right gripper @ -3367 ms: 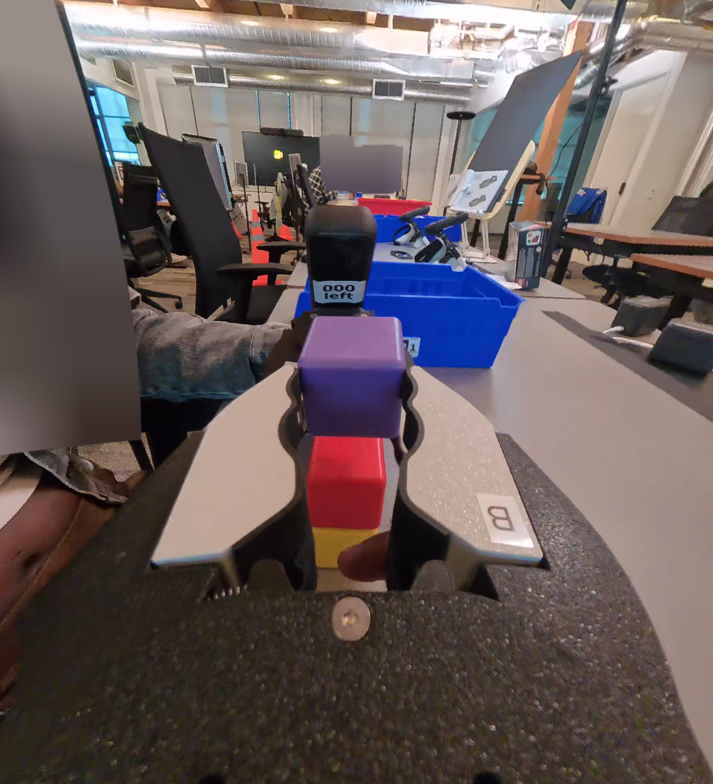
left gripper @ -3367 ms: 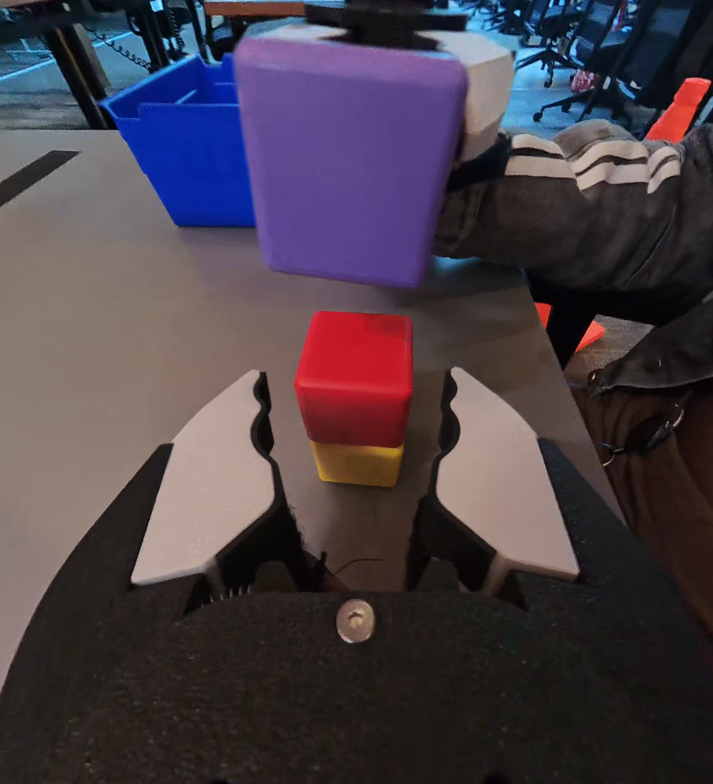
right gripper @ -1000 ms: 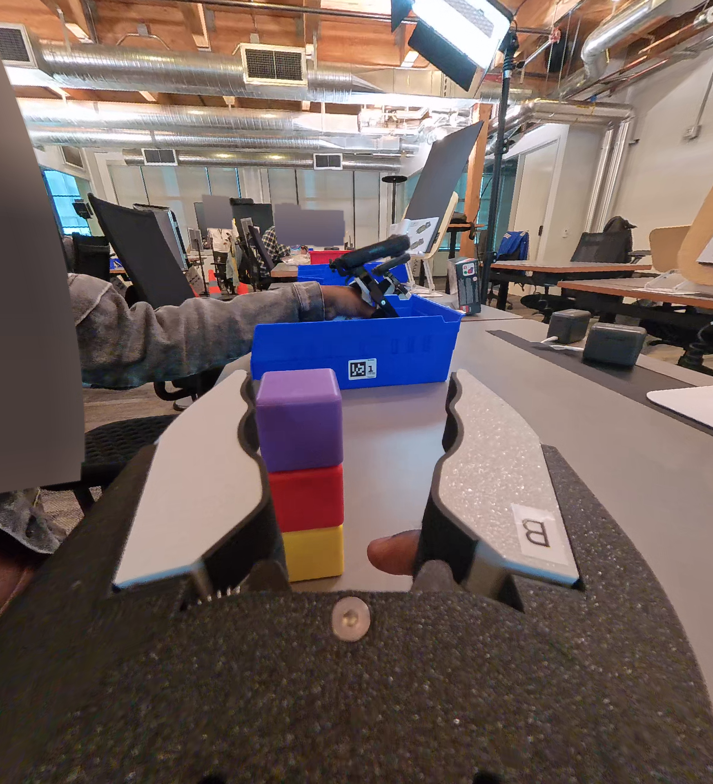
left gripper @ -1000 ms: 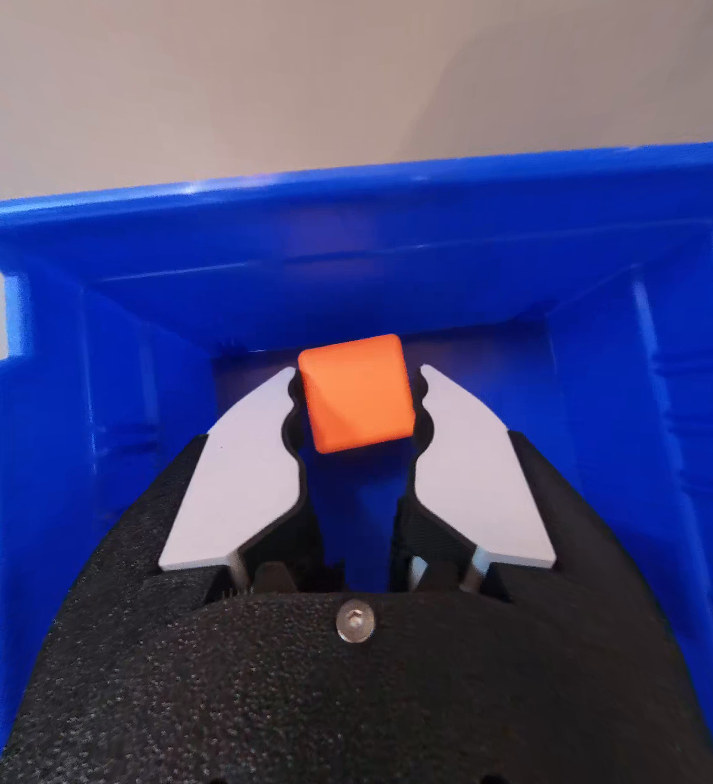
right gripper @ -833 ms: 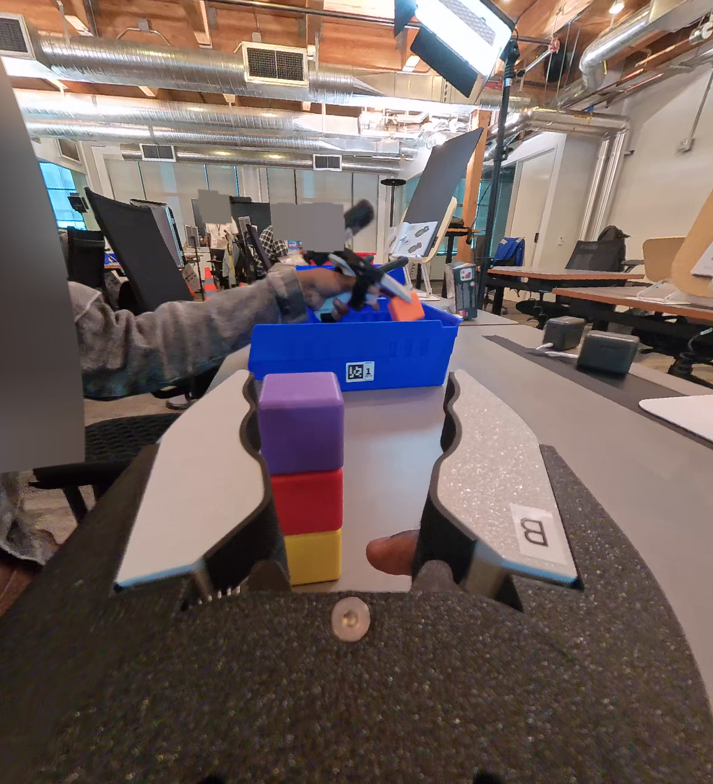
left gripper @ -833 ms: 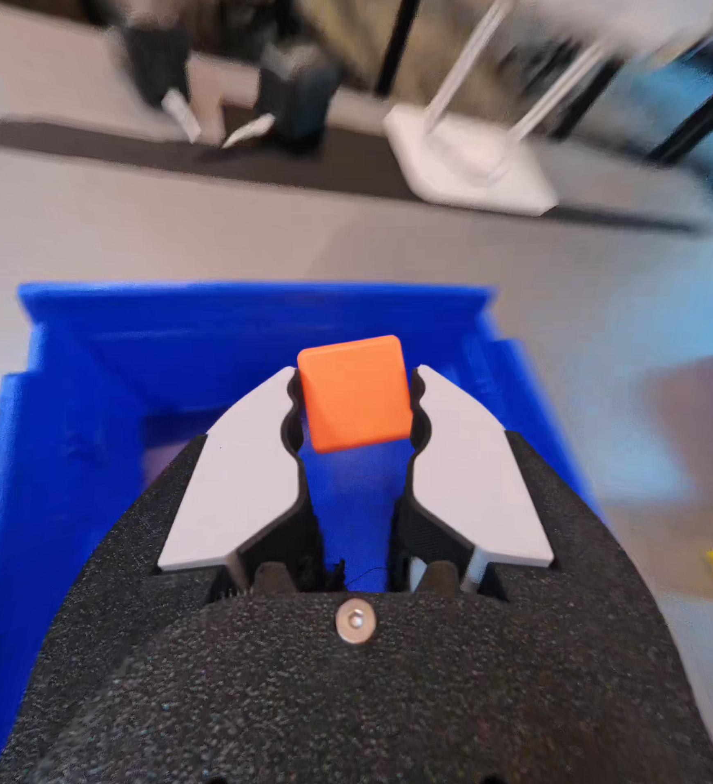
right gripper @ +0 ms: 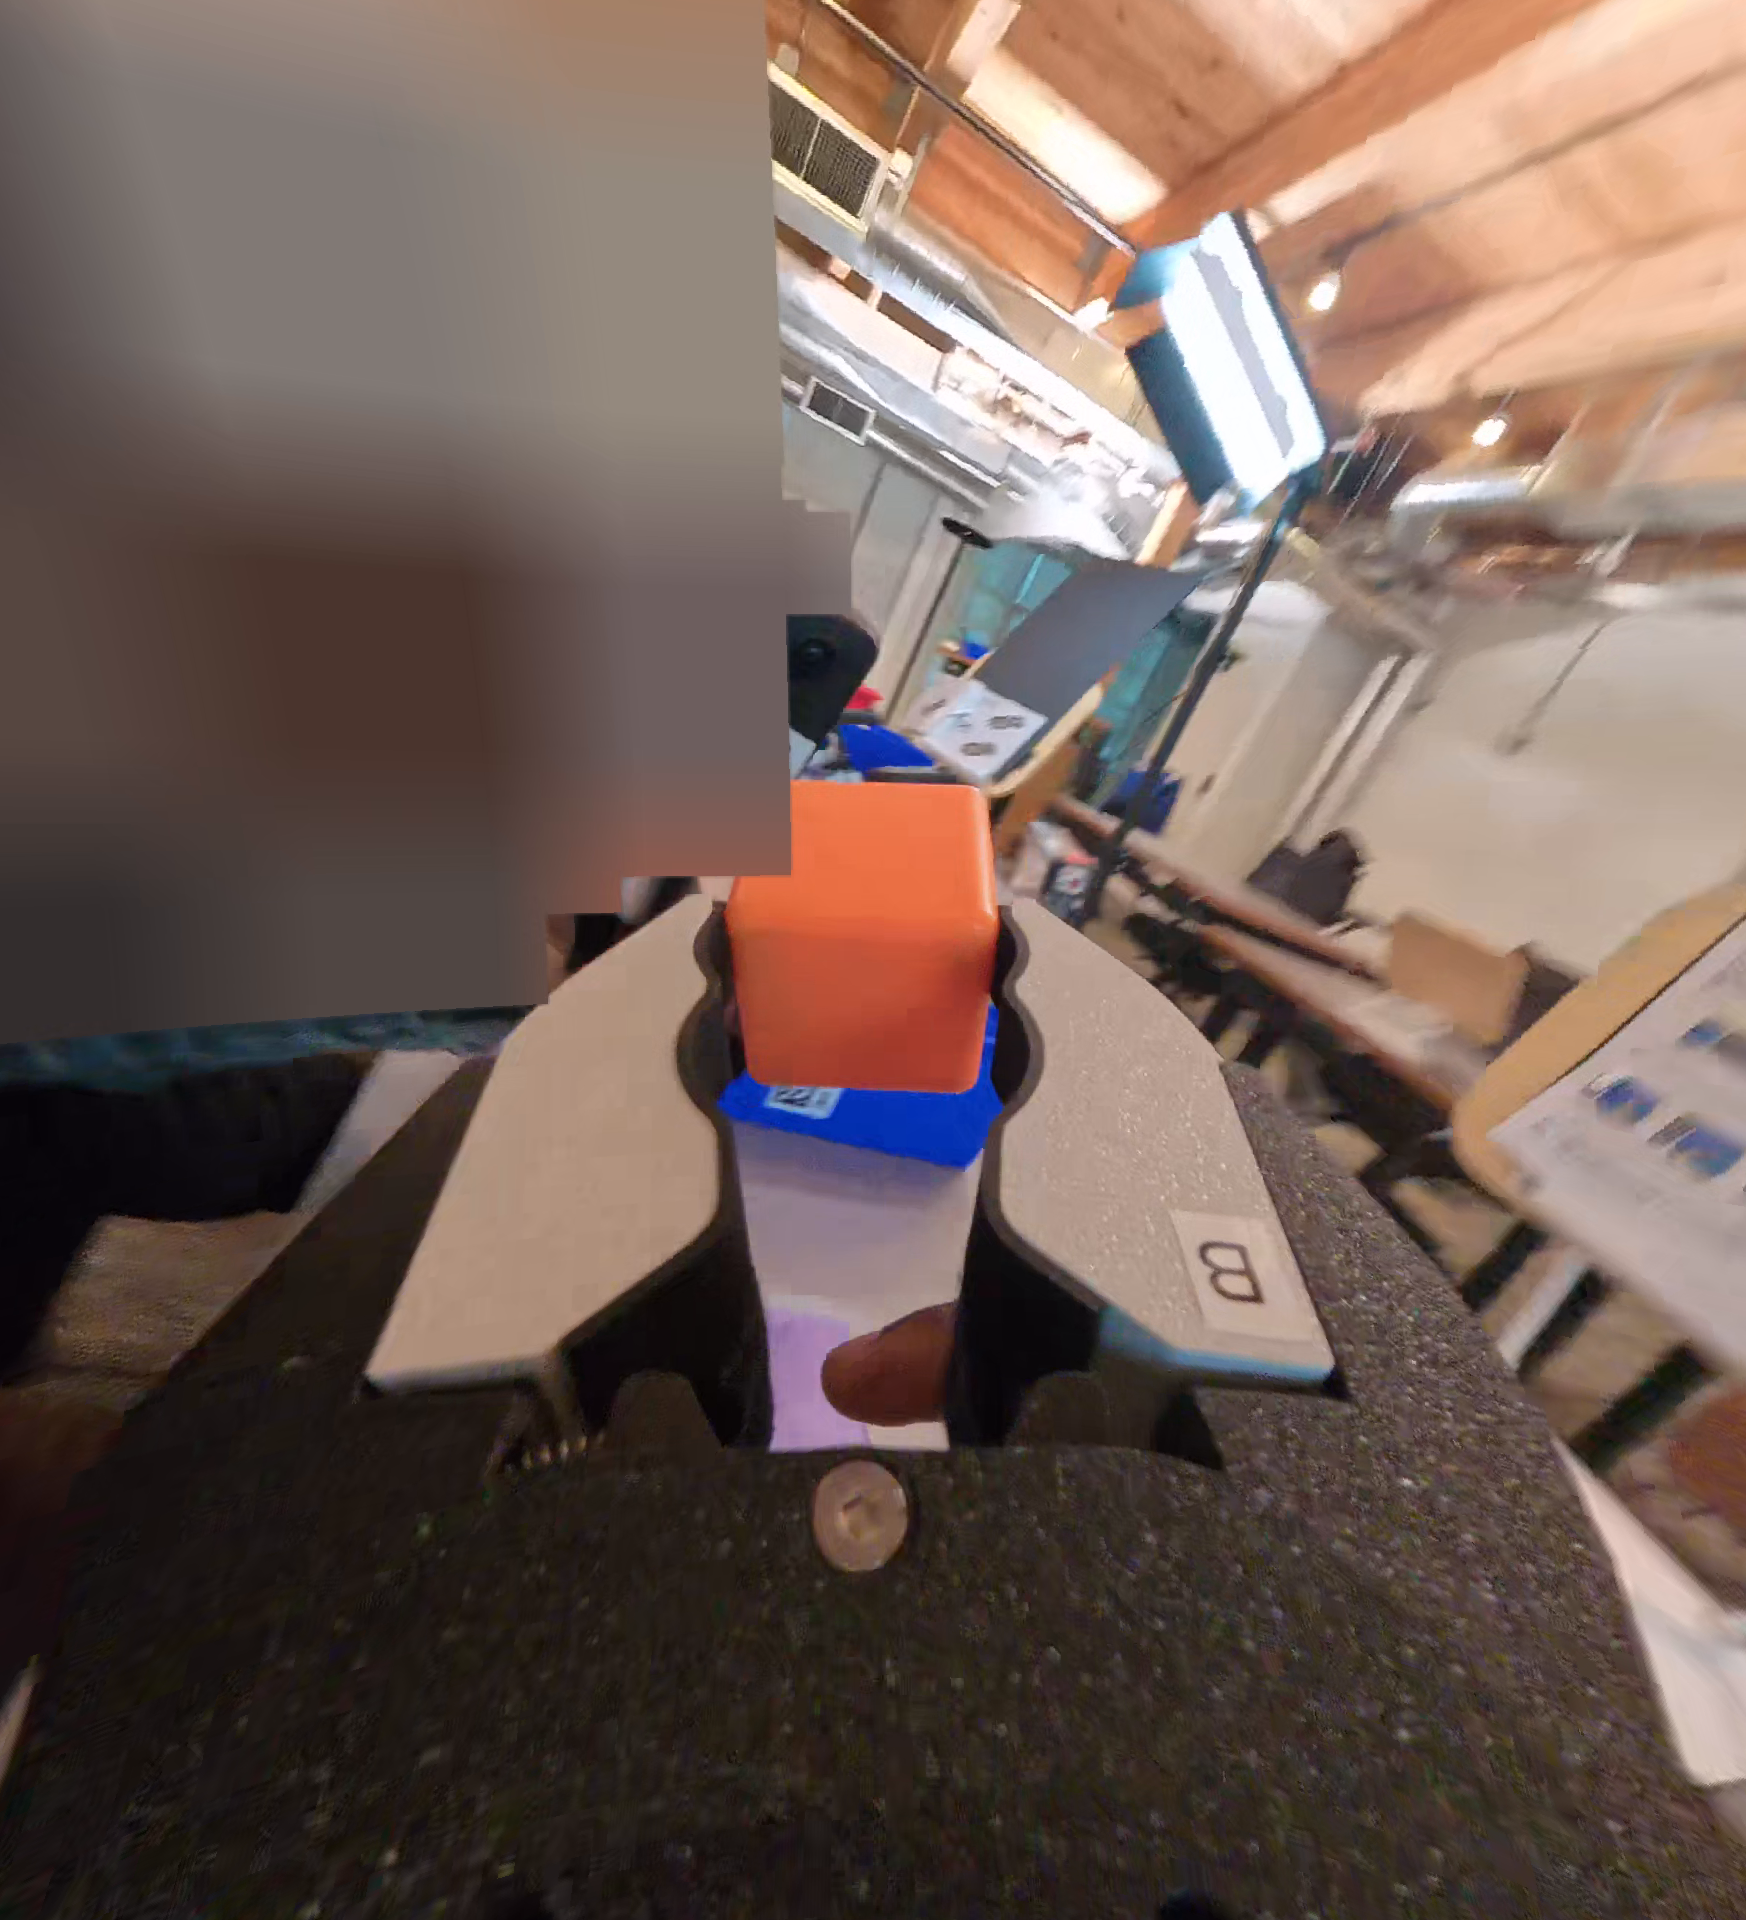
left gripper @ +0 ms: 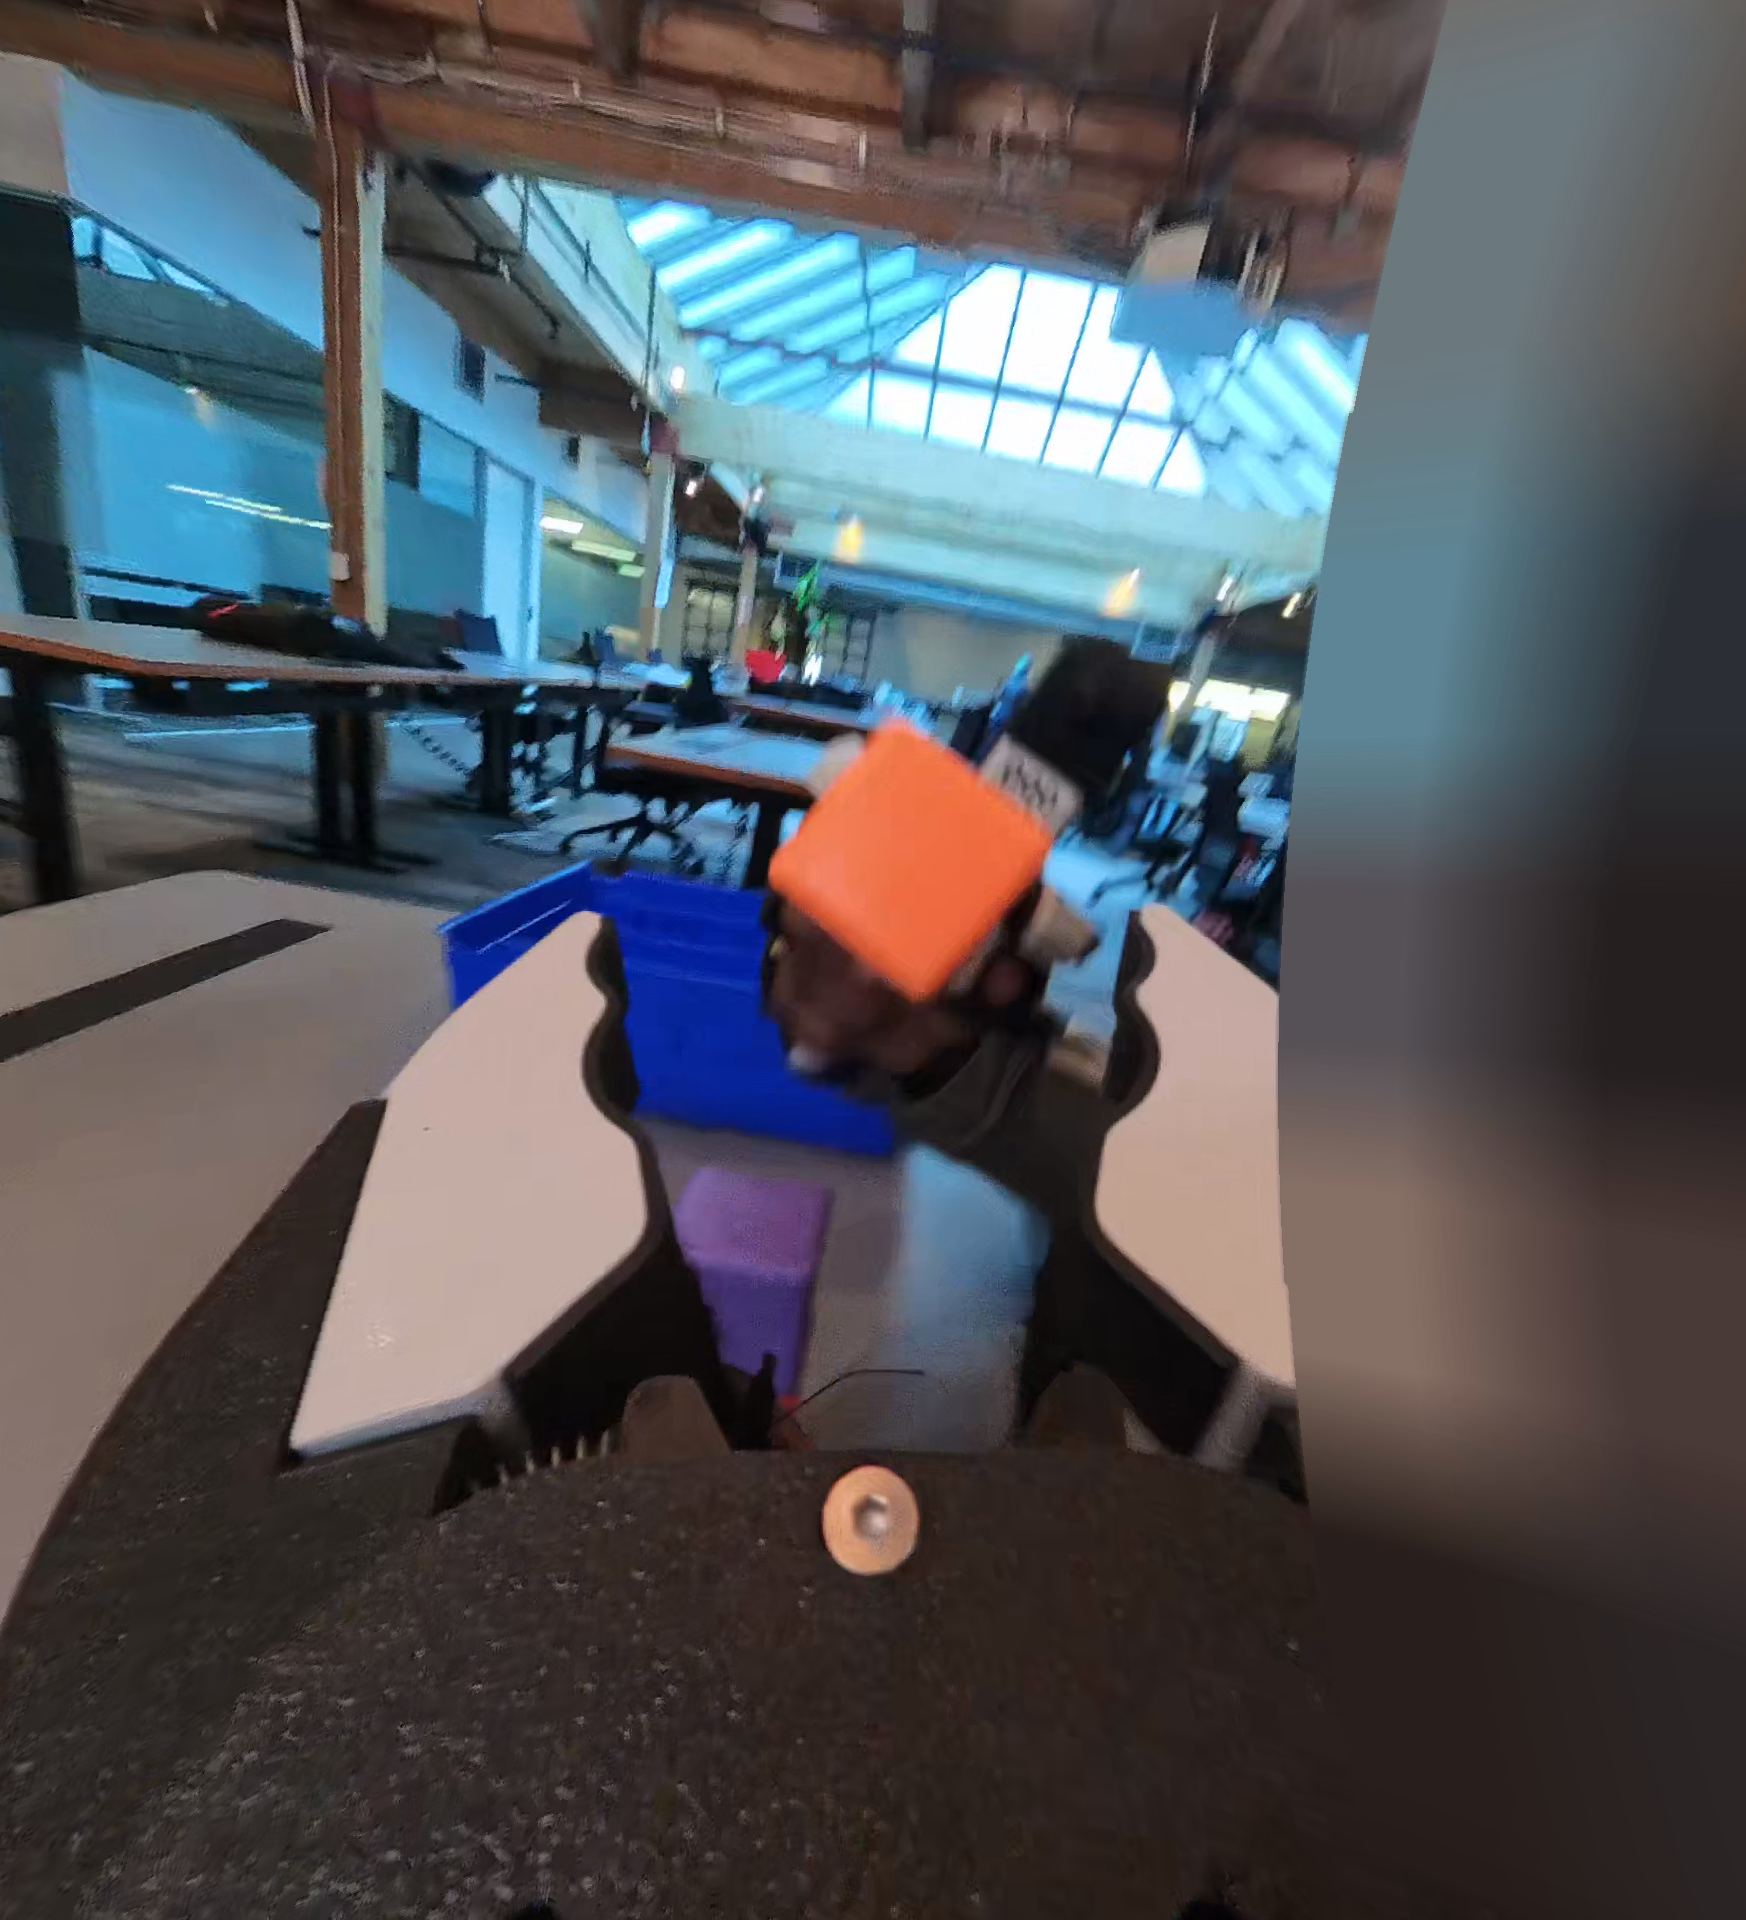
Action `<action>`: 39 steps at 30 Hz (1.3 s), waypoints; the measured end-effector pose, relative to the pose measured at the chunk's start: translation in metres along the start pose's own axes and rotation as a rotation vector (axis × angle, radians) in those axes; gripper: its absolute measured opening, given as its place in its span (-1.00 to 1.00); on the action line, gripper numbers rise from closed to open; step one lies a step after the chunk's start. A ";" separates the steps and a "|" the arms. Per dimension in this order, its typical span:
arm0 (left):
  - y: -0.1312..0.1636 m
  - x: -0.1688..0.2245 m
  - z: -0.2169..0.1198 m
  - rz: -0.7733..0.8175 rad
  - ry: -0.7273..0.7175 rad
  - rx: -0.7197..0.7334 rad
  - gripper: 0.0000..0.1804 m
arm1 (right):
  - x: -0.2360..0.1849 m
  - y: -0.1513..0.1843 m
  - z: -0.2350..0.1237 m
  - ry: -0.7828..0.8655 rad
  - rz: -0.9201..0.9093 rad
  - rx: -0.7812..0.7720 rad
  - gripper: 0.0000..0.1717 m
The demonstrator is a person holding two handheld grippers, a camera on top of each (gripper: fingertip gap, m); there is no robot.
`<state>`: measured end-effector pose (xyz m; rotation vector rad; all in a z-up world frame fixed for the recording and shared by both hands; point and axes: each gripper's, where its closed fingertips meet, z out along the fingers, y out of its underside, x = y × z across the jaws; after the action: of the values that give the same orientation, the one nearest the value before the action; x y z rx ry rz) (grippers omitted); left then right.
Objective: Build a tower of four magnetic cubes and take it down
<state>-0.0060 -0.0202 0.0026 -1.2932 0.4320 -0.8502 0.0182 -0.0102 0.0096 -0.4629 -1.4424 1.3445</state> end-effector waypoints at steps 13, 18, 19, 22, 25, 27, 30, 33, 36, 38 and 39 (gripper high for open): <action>0.135 -0.038 0.027 0.196 -0.009 -0.413 -0.45 | -0.005 0.062 -0.025 -0.192 0.406 -0.114 -0.44; 0.136 -0.037 0.027 0.187 0.005 -0.425 -0.45 | -0.009 0.071 -0.024 -0.224 0.422 -0.158 -0.44; 0.136 -0.037 0.027 0.186 0.008 -0.425 -0.45 | -0.008 0.072 -0.024 -0.224 0.422 -0.169 -0.44; 0.136 -0.036 0.027 0.184 0.012 -0.427 -0.45 | -0.010 0.083 -0.024 -0.231 0.417 -0.227 -0.43; 0.136 -0.035 0.027 0.181 0.010 -0.430 -0.45 | -0.011 0.083 -0.024 -0.236 0.443 -0.219 -0.44; 0.136 -0.035 0.027 0.183 0.009 -0.431 -0.45 | -0.011 0.083 -0.024 -0.238 0.443 -0.218 -0.44; 0.136 -0.035 0.027 0.184 0.006 -0.429 -0.45 | -0.010 0.084 -0.024 -0.234 0.440 -0.225 -0.44; 0.136 -0.035 0.027 0.186 0.003 -0.433 -0.45 | -0.010 0.084 -0.024 -0.221 0.438 -0.230 -0.44; 0.136 -0.035 0.027 0.187 0.002 -0.433 -0.45 | -0.010 0.083 -0.024 -0.216 0.436 -0.229 -0.44; 0.136 -0.035 0.027 0.190 0.002 -0.431 -0.45 | -0.011 0.083 -0.024 -0.217 0.433 -0.219 -0.44; 0.136 -0.035 0.027 0.192 0.004 -0.433 -0.45 | -0.011 0.082 -0.024 -0.216 0.427 -0.206 -0.42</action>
<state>0.0323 0.0286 -0.1260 -1.6154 0.7603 -0.6146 0.0131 0.0164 -0.0727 -0.8164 -1.7356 1.6255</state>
